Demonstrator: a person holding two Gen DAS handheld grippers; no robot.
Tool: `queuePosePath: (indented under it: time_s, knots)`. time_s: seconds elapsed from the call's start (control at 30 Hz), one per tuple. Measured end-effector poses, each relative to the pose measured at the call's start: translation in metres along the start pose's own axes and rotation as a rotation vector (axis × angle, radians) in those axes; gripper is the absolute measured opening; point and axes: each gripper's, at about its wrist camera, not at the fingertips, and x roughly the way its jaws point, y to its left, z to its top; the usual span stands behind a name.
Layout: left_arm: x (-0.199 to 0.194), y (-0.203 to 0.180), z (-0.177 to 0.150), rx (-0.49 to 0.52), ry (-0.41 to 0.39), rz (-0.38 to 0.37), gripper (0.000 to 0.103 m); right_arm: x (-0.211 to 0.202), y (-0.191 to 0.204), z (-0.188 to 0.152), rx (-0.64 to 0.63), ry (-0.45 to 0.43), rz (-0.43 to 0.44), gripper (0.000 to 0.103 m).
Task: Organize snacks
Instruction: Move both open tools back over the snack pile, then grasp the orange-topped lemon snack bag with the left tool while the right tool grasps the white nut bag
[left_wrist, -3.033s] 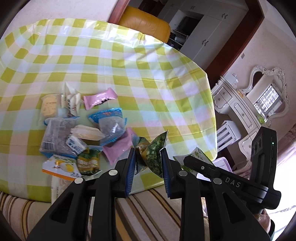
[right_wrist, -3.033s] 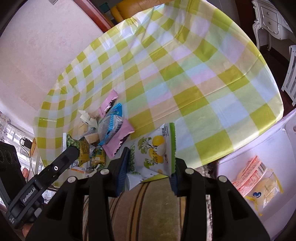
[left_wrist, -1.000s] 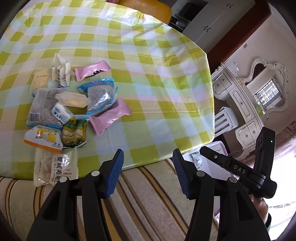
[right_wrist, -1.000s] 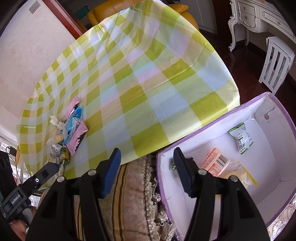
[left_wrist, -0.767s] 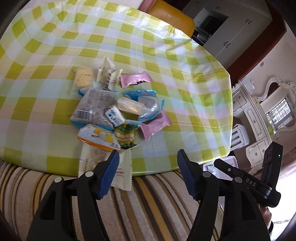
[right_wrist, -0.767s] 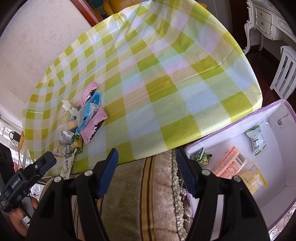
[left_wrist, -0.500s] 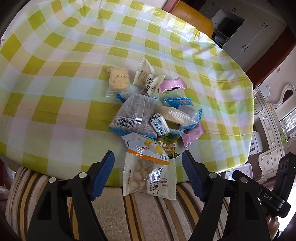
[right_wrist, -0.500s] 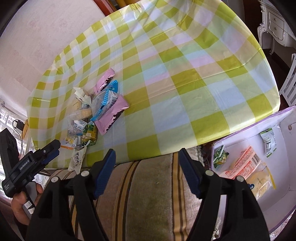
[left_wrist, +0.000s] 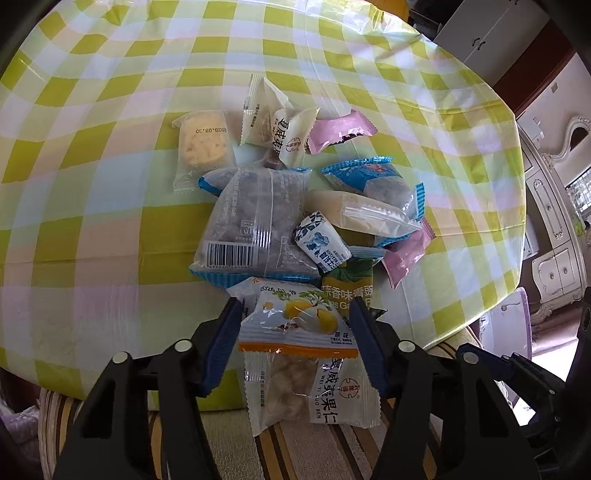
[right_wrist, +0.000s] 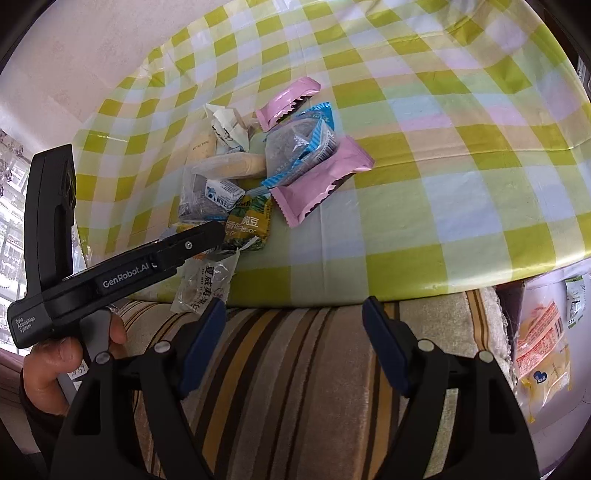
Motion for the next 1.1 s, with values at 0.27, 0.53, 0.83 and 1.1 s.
queuePosePath:
  time_s: [0.27,0.53,0.83,1.1]
  knots:
    - [-0.003,0.014,-0.002,-0.033,0.000,-0.074,0.042,0.023,0.025,0.006,-0.034,0.054,0.009,0.076]
    - [-0.011,0.036,-0.004,-0.110,-0.014,-0.165,0.033,0.045,0.051,0.013,-0.079,0.105,0.005,0.076]
    - [-0.007,0.049,-0.005,-0.166,0.000,-0.251,0.032,0.068,0.082,0.018,-0.138,0.140,-0.017,0.077]
    - [-0.013,0.074,-0.005,-0.298,-0.044,-0.358,0.052,0.079,0.106,0.018,-0.221,0.126,-0.078,0.072]
